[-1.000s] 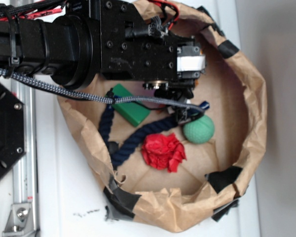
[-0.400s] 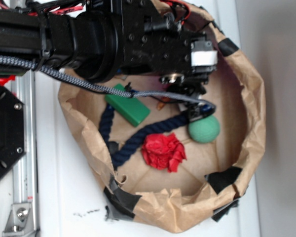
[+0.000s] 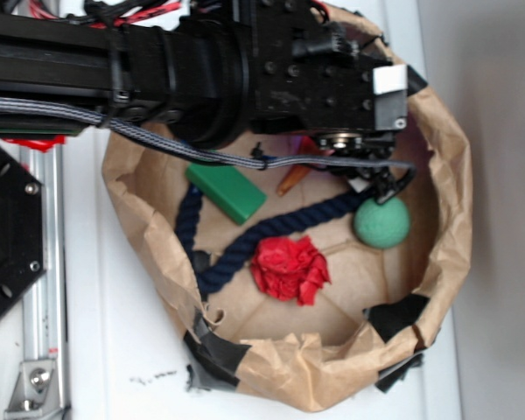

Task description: Grab the shell.

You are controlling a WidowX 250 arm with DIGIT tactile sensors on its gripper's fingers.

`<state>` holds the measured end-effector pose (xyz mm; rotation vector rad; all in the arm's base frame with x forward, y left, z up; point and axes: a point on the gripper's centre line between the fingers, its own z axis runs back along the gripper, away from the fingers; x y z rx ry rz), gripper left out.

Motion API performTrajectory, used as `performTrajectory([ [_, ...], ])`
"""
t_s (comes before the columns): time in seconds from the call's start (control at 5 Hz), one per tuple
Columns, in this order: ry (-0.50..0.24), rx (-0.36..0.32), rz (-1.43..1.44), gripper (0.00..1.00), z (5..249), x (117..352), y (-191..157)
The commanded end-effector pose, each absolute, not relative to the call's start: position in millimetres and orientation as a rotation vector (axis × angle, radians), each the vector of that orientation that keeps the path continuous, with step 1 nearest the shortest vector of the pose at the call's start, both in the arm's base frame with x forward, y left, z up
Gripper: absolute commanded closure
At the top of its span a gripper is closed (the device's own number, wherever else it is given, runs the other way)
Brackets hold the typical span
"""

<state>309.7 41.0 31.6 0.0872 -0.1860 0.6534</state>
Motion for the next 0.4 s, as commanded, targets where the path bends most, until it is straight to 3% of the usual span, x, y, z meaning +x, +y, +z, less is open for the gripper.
performTrajectory([
  [0.0, -0.095, -0.068, 0.656, 0.00, 9.8, 315.0, 44.4],
  [0.2, -0.112, -0.090, 0.641, 1.00, 10.8, 312.6, 43.5],
])
